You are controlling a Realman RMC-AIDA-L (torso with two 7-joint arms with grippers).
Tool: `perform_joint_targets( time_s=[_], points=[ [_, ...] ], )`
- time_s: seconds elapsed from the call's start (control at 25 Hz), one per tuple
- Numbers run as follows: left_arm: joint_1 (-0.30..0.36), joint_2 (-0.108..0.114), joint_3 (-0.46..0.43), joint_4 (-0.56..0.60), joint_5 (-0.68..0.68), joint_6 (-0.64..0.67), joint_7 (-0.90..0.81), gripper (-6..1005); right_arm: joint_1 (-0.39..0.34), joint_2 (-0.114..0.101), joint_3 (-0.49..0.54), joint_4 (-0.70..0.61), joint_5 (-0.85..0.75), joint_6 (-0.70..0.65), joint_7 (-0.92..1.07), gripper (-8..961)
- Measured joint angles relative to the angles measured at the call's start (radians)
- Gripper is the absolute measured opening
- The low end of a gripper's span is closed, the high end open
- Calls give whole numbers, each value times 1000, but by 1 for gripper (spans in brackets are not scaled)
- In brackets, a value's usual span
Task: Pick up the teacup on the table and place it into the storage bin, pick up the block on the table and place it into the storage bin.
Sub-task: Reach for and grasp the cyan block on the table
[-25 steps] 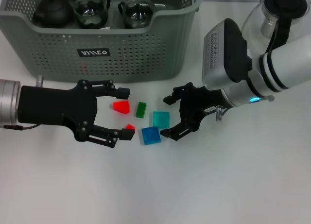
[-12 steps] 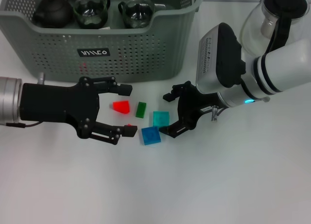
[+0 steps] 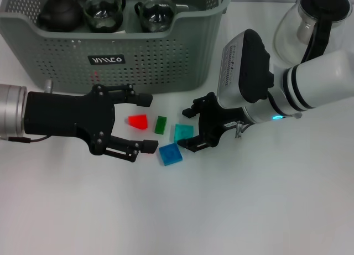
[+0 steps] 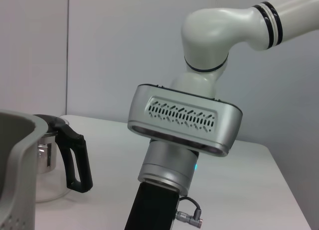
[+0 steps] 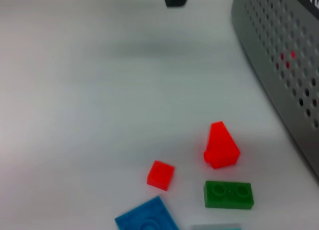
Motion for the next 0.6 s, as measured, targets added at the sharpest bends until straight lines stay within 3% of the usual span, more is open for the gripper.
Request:
perform_joint_targets(
  time_s=[0.48, 0.6],
  points=[
    [-6, 0, -1, 0, -4, -1, 0, 929, 1, 1, -4, 6, 2, 0, 33, 681],
    [-5, -1, -1, 0, -4, -2, 0, 929, -3, -2, -6, 4, 3, -2, 48, 554]
  ],
)
